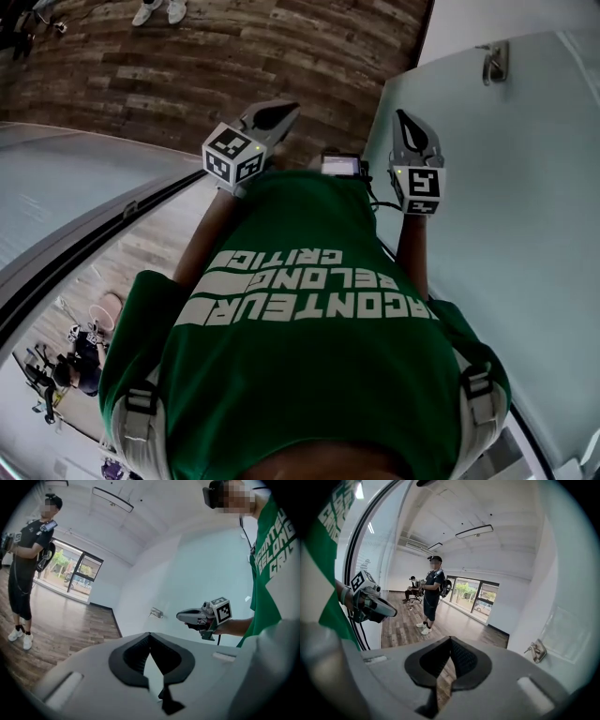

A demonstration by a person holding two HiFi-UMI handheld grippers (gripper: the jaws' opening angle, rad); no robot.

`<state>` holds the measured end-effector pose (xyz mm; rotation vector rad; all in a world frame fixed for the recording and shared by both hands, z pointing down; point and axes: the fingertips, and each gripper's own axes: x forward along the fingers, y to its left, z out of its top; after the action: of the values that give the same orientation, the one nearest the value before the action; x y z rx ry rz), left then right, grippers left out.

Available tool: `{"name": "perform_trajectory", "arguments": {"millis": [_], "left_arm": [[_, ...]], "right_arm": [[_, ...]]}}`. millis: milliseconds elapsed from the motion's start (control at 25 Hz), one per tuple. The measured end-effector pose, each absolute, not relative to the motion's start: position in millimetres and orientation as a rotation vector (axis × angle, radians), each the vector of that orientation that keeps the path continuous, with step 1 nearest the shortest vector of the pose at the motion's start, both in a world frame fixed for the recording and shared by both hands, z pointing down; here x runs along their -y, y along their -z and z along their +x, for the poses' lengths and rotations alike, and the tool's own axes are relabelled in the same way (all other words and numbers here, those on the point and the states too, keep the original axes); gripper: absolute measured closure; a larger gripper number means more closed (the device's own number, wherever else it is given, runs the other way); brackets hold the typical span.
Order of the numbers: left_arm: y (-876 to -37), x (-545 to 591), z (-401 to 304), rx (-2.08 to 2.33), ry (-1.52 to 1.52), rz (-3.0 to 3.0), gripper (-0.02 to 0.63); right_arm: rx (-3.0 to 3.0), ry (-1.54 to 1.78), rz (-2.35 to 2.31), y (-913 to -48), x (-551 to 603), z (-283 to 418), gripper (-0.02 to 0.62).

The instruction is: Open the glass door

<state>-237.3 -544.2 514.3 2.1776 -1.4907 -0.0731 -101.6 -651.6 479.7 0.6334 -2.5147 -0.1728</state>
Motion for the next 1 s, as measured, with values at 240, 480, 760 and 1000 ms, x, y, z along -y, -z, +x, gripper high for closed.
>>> {"name": "perform_trajectory", "arguments": {"millis": [240,480,760,1000], "left_arm": [[-511,553,-218,1.468,0.050,2.186,0.591],[-499,567,-200,1.442,0.047,2.226,0.591],[-499,590,-170,1.404,0.057,2.237,0.591],[-498,599,-152,1.374,0.063,2.250,0.591]], "right_arm": [[2.558,0.049,0.634,-487,658,-91,0.601],[2.579,-0.058,0.647,-495,665,-78,0.601],[2.564,-0.124,0.590,-510,665,-65,0.602],[2.565,-0.166,0.594,-516,667,-50,0.603]]}}
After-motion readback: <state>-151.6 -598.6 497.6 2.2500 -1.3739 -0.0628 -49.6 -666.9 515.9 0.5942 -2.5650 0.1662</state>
